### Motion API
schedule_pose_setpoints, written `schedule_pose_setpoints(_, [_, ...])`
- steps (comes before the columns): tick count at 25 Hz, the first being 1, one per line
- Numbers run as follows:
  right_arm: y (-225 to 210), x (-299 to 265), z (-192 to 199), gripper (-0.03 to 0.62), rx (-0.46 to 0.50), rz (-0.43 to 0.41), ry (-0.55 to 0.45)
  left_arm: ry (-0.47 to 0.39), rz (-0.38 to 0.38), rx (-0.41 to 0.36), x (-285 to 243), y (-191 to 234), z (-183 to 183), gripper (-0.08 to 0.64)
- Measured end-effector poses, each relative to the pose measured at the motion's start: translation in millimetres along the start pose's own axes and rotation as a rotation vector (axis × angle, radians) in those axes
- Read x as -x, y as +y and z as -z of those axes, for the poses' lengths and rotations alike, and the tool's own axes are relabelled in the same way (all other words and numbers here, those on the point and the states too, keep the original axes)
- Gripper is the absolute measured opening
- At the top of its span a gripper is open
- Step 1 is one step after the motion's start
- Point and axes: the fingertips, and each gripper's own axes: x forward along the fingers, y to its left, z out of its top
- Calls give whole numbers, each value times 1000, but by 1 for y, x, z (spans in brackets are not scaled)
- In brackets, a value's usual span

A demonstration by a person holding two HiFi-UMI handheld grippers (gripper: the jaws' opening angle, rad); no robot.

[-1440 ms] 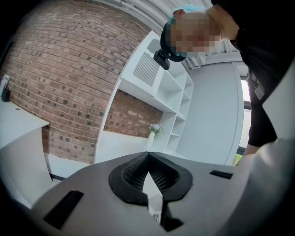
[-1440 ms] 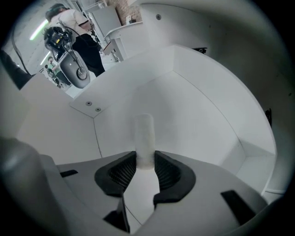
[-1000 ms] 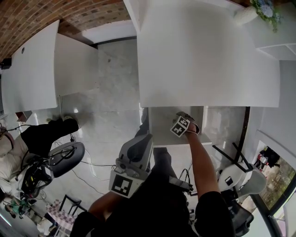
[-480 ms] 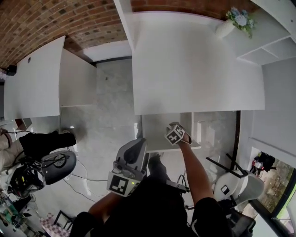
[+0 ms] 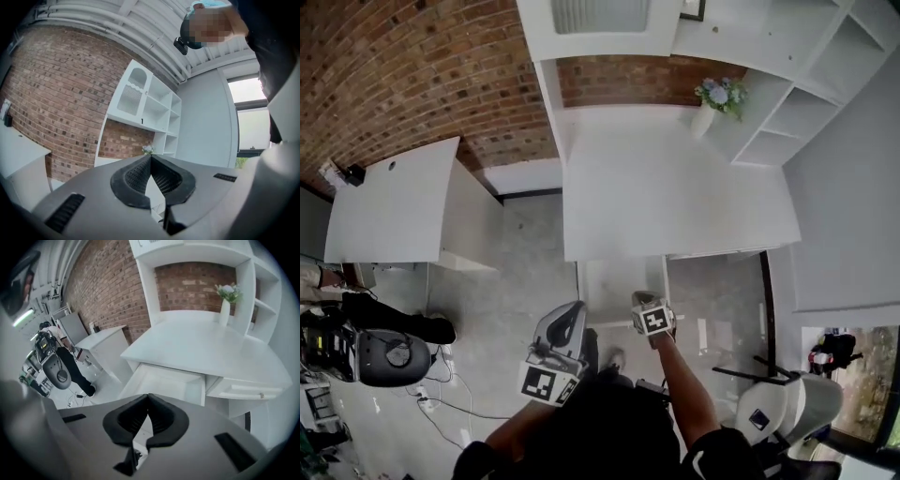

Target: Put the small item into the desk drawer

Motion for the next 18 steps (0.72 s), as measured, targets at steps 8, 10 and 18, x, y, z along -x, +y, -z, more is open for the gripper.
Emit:
schedule_pose_setpoints(8, [33, 112, -39, 14, -47, 25, -325, -31, -30, -42, 58, -49, -19, 23])
schedule_pose_setpoints(10, [45, 139, -44, 14, -60, 30, -391, -36, -30, -50, 71, -56, -20, 23])
schedule_pose_setpoints(18, [91, 243, -63, 14, -97, 56, -635, -50, -31, -49, 101, -52, -31, 23])
